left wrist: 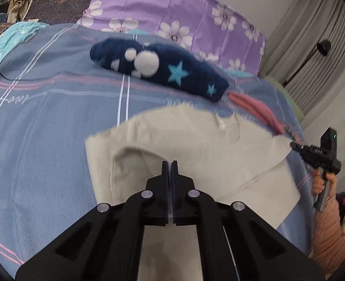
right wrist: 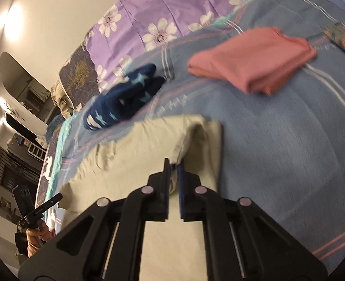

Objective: Fold small clothes

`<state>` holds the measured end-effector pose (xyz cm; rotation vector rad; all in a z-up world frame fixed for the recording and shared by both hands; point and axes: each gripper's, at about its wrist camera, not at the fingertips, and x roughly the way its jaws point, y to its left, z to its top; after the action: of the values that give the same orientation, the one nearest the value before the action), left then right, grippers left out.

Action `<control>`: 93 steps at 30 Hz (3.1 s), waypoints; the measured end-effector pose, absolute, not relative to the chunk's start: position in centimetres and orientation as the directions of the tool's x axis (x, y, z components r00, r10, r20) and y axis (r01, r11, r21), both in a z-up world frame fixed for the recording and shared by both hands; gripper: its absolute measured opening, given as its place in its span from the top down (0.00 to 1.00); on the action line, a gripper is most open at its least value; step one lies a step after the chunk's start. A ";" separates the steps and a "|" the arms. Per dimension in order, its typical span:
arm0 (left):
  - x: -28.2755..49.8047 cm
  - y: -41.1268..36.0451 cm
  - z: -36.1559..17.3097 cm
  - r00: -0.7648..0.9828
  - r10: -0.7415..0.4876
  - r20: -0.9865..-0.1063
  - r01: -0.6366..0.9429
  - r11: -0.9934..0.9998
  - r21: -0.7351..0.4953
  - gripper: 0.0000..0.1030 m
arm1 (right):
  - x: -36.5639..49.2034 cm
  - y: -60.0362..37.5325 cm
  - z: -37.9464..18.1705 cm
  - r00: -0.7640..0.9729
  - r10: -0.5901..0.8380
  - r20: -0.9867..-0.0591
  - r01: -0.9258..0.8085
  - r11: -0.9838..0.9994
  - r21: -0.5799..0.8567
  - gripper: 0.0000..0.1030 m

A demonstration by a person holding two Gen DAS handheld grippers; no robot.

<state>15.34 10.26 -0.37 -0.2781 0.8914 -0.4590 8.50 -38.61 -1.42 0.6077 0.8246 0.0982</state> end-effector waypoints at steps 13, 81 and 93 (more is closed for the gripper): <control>18.8 13.5 -0.5 0.670 -0.339 -0.661 0.118 0.927 -0.356 0.54 | 16.1 -40.3 -1.1 0.691 0.211 -0.692 0.221 0.849 0.480 0.75; 21.1 5.9 -3.1 0.507 -0.459 -0.730 0.616 0.785 -0.066 0.45 | 18.8 -38.3 -6.4 0.575 0.180 -0.798 0.171 0.928 0.332 0.85; 22.9 4.0 -4.1 0.451 -0.460 -0.765 0.683 0.730 -0.036 0.97 | 18.7 -37.7 -6.3 0.567 0.152 -0.809 0.161 0.943 0.290 0.77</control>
<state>22.93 4.00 -4.14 0.2954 0.8420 -0.7186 18.71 -37.71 -6.28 0.3517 0.9730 -0.0053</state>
